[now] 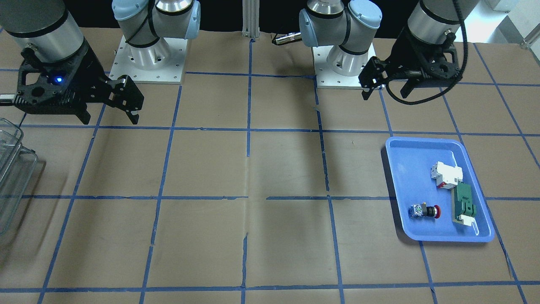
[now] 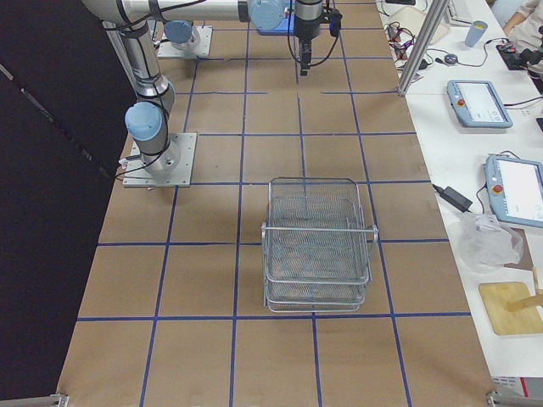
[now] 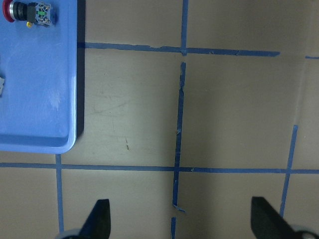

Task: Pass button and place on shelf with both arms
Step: 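Raise the left gripper and move it over the red push button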

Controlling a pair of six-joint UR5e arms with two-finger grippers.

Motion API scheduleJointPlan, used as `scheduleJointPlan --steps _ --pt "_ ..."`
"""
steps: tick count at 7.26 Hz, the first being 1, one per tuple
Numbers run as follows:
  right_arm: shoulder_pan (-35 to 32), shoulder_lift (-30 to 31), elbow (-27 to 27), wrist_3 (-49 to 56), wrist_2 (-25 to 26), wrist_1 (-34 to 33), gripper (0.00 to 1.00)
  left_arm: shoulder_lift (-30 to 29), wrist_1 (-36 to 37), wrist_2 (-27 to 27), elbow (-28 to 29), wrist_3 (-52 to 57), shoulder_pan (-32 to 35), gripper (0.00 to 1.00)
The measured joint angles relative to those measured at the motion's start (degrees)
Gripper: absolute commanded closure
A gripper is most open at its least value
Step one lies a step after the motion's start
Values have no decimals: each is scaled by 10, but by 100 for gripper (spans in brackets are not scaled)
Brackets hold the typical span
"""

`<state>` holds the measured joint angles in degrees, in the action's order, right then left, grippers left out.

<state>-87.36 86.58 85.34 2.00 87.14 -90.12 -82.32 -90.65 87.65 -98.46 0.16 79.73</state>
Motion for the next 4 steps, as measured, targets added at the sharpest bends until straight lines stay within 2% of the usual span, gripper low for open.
scheduleJointPlan --steps 2,4 --pt "0 2 0 1 1 1 0 -16 37 -4 -1 -83 -62 0" --pt "0 7 1 1 1 2 0 -40 65 -4 0 -217 -129 0"
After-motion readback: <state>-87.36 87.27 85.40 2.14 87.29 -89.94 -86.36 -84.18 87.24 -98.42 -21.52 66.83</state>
